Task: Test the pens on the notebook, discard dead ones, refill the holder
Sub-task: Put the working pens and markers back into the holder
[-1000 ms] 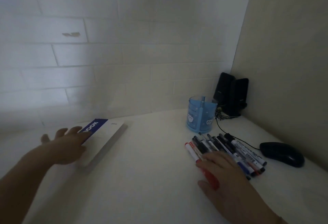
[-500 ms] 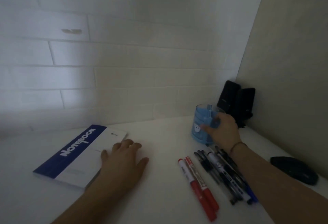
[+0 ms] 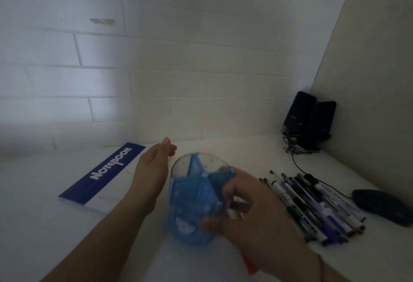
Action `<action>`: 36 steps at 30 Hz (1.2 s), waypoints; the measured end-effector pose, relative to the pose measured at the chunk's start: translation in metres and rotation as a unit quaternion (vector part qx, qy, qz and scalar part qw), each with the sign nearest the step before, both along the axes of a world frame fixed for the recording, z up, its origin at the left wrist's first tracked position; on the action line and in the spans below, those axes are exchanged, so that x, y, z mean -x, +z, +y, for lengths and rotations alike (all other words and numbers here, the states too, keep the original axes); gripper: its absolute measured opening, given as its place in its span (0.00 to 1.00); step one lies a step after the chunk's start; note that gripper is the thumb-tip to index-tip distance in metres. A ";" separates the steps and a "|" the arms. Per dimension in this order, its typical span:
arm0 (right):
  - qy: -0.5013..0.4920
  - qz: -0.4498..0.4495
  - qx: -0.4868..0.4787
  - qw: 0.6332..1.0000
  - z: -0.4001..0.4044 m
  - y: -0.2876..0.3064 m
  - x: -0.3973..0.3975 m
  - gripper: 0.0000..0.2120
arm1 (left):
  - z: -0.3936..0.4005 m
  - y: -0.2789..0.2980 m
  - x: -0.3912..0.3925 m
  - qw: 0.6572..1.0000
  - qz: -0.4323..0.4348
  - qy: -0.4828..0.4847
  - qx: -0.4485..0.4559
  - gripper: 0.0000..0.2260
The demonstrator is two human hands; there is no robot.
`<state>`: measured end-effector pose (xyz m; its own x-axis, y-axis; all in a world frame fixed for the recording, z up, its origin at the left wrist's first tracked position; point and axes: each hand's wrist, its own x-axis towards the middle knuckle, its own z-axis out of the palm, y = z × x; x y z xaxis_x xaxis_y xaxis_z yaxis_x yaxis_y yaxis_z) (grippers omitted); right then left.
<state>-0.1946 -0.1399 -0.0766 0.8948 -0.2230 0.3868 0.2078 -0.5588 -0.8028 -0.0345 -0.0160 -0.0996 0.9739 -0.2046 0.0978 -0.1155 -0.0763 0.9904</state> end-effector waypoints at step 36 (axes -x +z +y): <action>-0.197 -0.063 0.125 0.970 -0.064 0.023 0.010 0.06 | -0.002 0.005 0.053 0.908 0.062 -0.382 0.159 0.24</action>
<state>-0.2050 -0.2035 -0.0537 0.7010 -0.4237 0.5736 0.0263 -0.7885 -0.6145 -0.0876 -0.0182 -0.0949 0.5672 -0.8060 0.1693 0.0995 0.2711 0.9574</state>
